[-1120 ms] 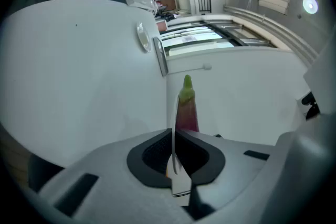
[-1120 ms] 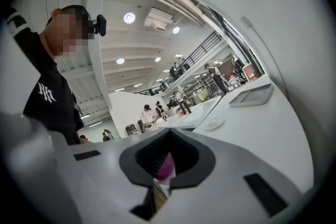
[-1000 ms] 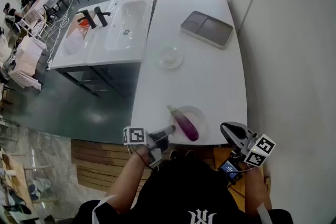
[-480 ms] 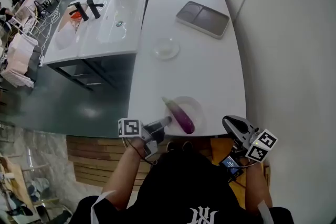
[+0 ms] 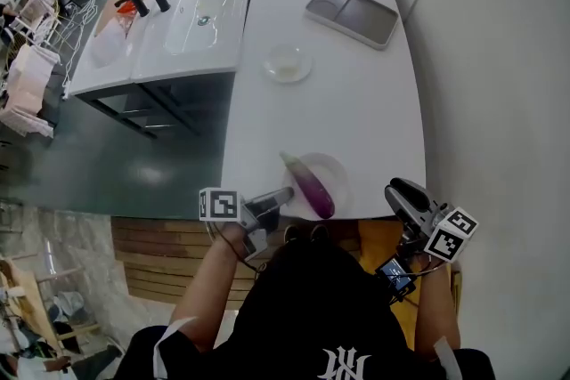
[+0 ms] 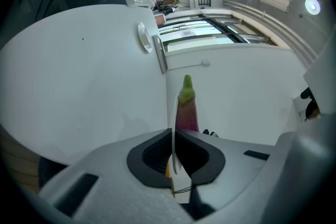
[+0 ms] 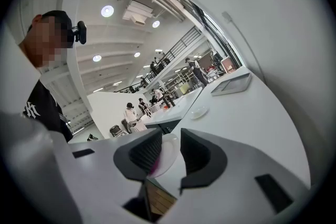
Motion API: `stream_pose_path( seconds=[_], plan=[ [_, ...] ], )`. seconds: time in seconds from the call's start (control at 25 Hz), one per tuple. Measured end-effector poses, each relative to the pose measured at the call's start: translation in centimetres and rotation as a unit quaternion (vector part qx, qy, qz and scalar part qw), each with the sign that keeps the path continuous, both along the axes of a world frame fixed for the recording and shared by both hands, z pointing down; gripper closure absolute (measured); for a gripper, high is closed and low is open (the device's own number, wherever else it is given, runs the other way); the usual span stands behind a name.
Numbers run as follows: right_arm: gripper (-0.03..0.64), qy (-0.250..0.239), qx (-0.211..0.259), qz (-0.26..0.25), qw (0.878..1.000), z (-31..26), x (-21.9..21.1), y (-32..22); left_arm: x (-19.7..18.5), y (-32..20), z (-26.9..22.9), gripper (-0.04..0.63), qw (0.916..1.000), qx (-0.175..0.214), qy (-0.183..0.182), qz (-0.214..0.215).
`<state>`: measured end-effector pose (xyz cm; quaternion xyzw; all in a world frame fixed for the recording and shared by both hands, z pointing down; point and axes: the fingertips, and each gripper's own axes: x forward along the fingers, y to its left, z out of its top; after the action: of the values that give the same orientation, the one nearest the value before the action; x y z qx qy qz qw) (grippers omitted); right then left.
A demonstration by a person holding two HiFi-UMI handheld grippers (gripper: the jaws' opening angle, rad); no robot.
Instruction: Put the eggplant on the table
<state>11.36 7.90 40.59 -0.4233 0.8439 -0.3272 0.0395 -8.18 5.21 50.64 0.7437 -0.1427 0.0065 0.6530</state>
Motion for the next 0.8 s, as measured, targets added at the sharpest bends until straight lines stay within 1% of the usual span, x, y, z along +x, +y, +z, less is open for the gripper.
stream_pose_path(
  seconds=[0.2, 0.28, 0.44, 0.6, 0.8],
  plan=[
    [0.537, -0.002, -0.025, -0.008, 1.0, 1.1, -1.3, -0.8, -1.4, 0.2, 0.6, 0.581, 0.9998, -0.009, -0.016, 0.004],
    [0.537, -0.003, -0.033, -0.016, 0.999, 1.7, -2.0, -1.4, -1.8, 0.0, 0.9, 0.581, 0.9999, -0.007, -0.014, 0.008],
    [0.537, -0.025, -0.053, -0.025, 0.998, 2.3, -2.9, -2.4, -2.1, -0.3, 1.3, 0.581, 0.9998, -0.012, -0.015, 0.006],
    [0.536, -0.035, -0.075, -0.041, 0.996, 3.2, -2.7, -3.1, -1.4, -0.6, 1.1, 0.581, 0.9997, -0.012, -0.021, 0.007],
    [0.536, -0.053, -0.112, -0.049, 0.991, 4.8, -0.9, -5.0, 0.3, -1.6, 0.7, 0.581, 0.9997, -0.013, -0.021, -0.003]
  ],
)
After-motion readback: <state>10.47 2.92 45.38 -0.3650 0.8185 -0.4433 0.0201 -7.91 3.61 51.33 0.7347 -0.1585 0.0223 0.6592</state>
